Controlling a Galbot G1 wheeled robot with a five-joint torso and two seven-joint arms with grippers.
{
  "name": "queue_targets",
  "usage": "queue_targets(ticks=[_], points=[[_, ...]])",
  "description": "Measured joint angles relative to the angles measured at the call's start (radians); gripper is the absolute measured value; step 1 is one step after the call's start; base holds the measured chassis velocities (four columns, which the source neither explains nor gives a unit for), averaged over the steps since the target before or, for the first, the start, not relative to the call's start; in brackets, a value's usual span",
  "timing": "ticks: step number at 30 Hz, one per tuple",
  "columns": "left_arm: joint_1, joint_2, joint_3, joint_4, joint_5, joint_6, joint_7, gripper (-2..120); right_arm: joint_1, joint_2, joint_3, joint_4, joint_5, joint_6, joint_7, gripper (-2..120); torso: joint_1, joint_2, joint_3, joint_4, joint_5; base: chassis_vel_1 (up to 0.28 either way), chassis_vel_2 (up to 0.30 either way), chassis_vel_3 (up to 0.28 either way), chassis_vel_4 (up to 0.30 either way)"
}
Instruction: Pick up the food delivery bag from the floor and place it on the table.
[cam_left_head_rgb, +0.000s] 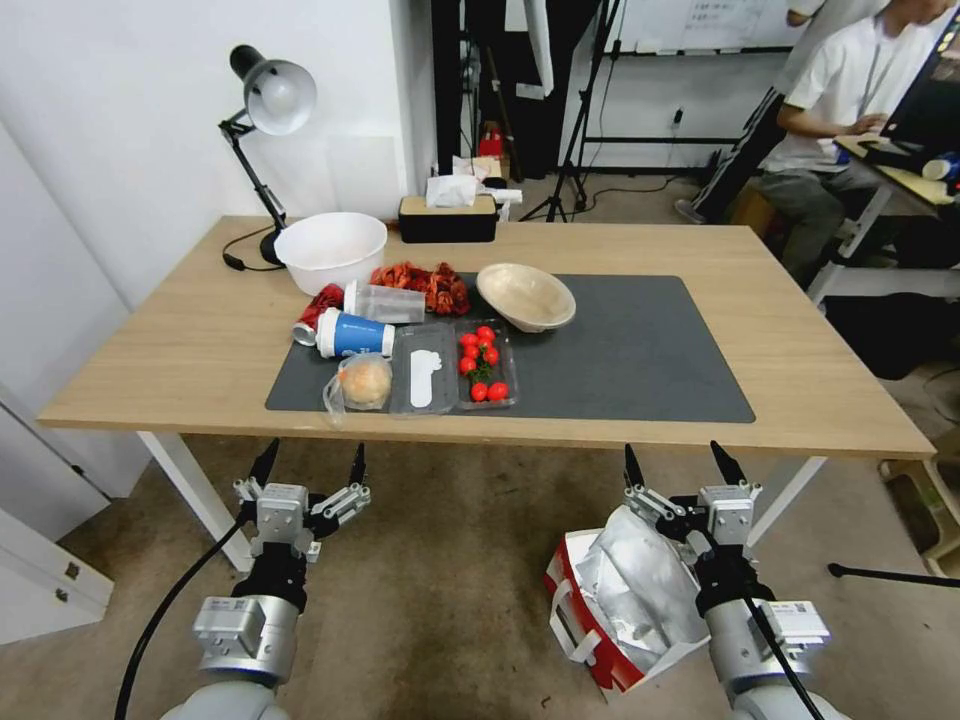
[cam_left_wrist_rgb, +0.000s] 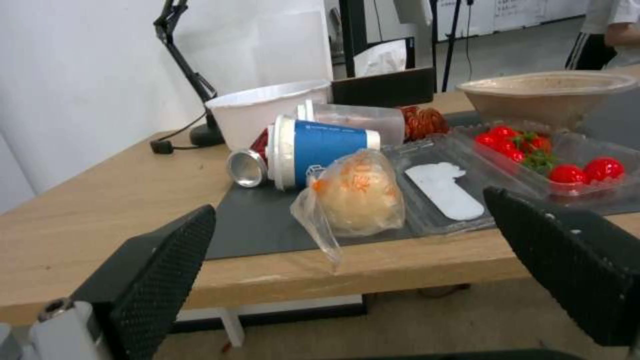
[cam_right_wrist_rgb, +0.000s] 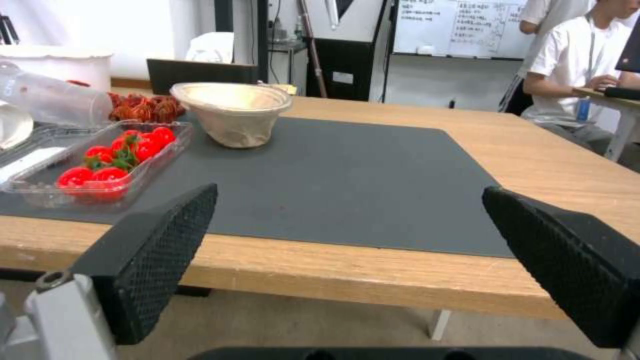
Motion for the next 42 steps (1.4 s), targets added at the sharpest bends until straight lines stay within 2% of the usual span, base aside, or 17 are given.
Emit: queue_targets(ticks=[17, 21, 24, 27, 28, 29, 32, 34, 35, 36, 42], points=[[0.0, 0.0, 0.0, 0.0, 0.0, 0.0, 0.0, 100, 0.0, 0.0, 0.0, 0.0, 0.0, 0.0, 0.0, 100, 0.0, 0.0, 0.0, 0.0, 0.0, 0.0, 0.0, 0.0, 0.0], [0.0, 0.007, 0.006, -0.004, -0.019, 0.005, -0.013, 100, -0.007, 0.015, -0.011, 0.007, 0.0, -0.052, -0.015, 100, 0.0, 0.0, 0.0, 0.0001, -0.0001, 0.0, 0.0, 0.0, 0.0], [-0.004, 0.038, 0.032, -0.024, -0.096, 0.04, -0.069, 100, -0.024, 0.048, -0.038, 0.026, -0.001, -0.163, -0.052, 100, 0.0, 0.0, 0.0, 0.0, -0.0001, 0.0, 0.0, 0.0, 0.0], [-0.006, 0.052, 0.044, -0.032, -0.13, 0.055, -0.094, 100, -0.03, 0.06, -0.048, 0.032, -0.003, -0.203, -0.065, 100, 0.0, 0.0, 0.0, -0.0001, -0.0001, 0.0, 0.0, 0.0, 0.0], [-0.009, 0.079, 0.068, -0.049, -0.198, 0.086, -0.143, 100, -0.035, 0.07, -0.056, 0.038, 0.001, -0.24, -0.077, 100, 0.0, 0.0, 0.0, -0.0001, -0.0002, 0.0, 0.0, 0.0, 0.0], [-0.009, 0.079, 0.068, -0.049, -0.198, 0.086, -0.143, 100, -0.035, 0.07, -0.056, 0.038, 0.001, -0.24, -0.077, 100, 0.0, 0.0, 0.0, -0.0001, -0.0002, 0.0, 0.0, 0.0, 0.0], [-0.016, 0.131, 0.113, -0.083, -0.329, 0.145, -0.238, 100, -0.025, 0.071, -0.038, 0.04, 0.053, -0.245, -0.075, 100, 0.0, 0.0, 0.0, 0.0, 0.0, 0.0, 0.0, 0.0, 0.0], [-0.017, 0.142, 0.122, -0.089, -0.355, 0.157, -0.256, 100, -0.023, 0.07, -0.036, 0.04, 0.055, -0.245, -0.074, 100, 0.0, 0.0, 0.0, -0.0001, 0.0001, 0.0, 0.0, 0.0, 0.0], [-0.017, 0.146, 0.126, -0.09, -0.364, 0.157, -0.264, 100, -0.022, 0.071, -0.036, 0.04, 0.055, -0.245, -0.073, 100, 0.0, 0.0, 0.0, -0.0002, 0.0002, 0.0, 0.0, 0.0, 0.0], [-0.007, 0.155, 0.163, -0.084, -0.389, 0.119, -0.283, 100, -0.018, 0.072, -0.035, 0.037, 0.056, -0.244, -0.07, 100, 0.0, 0.0, 0.0, -0.0001, -0.0004, 0.0, 0.0, 0.0, 0.0], [0.0, 0.157, 0.179, -0.067, -0.401, 0.074, -0.288, 100, -0.01, 0.075, -0.035, 0.027, 0.053, -0.234, -0.065, 100, 0.0, 0.0, 0.0, 0.0, 0.0, 0.0, 0.0, 0.0, 0.0]])
